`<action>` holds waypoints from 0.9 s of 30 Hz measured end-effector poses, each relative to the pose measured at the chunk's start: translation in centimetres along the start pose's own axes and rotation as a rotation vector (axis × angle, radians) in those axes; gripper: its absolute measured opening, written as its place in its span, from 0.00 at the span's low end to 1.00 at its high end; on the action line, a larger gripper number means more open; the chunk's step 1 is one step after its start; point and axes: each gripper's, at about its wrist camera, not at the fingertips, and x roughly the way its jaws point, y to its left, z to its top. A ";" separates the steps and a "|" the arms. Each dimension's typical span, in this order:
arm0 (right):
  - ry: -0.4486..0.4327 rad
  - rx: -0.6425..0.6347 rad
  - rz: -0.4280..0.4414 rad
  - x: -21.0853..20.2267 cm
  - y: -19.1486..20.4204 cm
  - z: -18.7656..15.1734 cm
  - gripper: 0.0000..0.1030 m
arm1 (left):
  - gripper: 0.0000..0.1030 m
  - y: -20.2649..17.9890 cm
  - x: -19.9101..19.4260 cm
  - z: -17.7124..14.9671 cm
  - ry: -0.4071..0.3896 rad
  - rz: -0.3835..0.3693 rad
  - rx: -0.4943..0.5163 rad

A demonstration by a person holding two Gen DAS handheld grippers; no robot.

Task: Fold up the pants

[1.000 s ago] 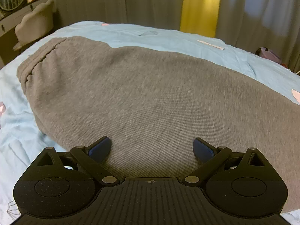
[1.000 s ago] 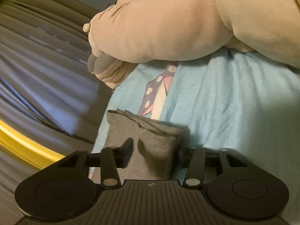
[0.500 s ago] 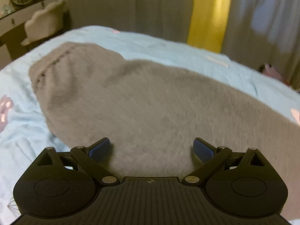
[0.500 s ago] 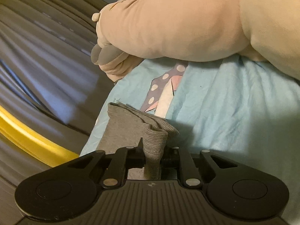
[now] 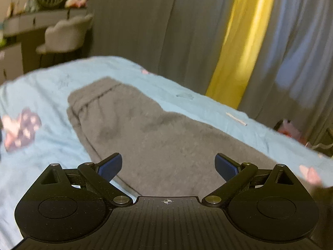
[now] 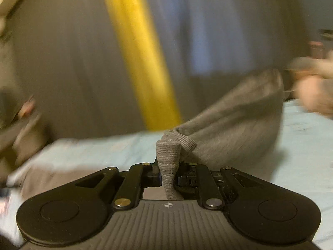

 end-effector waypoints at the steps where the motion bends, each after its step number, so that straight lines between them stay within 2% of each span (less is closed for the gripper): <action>1: 0.061 -0.014 0.017 1.5 1.3 -1.4 0.12 | 0.97 0.3 0.1 0.0 0.001 -0.008 -0.020; 4: 0.311 -0.062 0.011 5.9 3.7 -5.2 0.12 | 0.97 0.7 0.7 -0.1 0.039 -0.014 -0.035; 5: 0.335 -0.096 0.003 6.2 4.3 -5.7 0.13 | 0.97 1.0 0.7 -0.3 0.051 -0.017 -0.040; 7: 0.304 -0.112 0.000 5.4 4.5 -5.1 0.12 | 0.97 1.3 1.1 -0.4 0.075 -0.020 -0.053; 12: 0.228 0.043 0.005 3.1 3.2 -4.2 0.12 | 0.97 1.7 2.1 -0.7 0.120 -0.022 -0.082; 14: 0.215 0.024 0.009 3.1 4.1 -4.3 0.12 | 0.97 1.6 2.3 -0.7 0.127 -0.022 -0.074; 17: 0.241 0.019 0.045 3.3 4.7 -4.4 0.12 | 0.97 1.6 2.2 -0.7 0.125 -0.023 -0.075; 19: 0.298 0.011 0.077 3.7 4.8 -4.8 0.14 | 0.97 1.5 2.2 -0.7 0.124 -0.020 -0.076; 21: 0.383 0.001 0.084 4.5 4.9 -5.0 0.23 | 0.97 1.5 2.3 -0.7 0.132 -0.019 -0.075; 22: 0.388 0.037 0.104 4.3 4.5 -4.9 0.26 | 0.97 1.5 2.3 -0.7 0.135 -0.018 -0.074; 23: 0.377 0.083 0.140 3.9 4.1 -4.5 0.33 | 0.97 1.5 2.3 -0.7 0.138 -0.018 -0.073; 25: 0.297 0.226 0.222 2.5 2.1 -3.6 0.44 | 0.97 1.5 2.4 -0.7 0.146 -0.024 -0.070; 27: 0.194 0.391 0.217 0.9 -0.6 -2.8 0.72 | 0.97 1.3 2.4 -0.8 0.154 -0.029 -0.063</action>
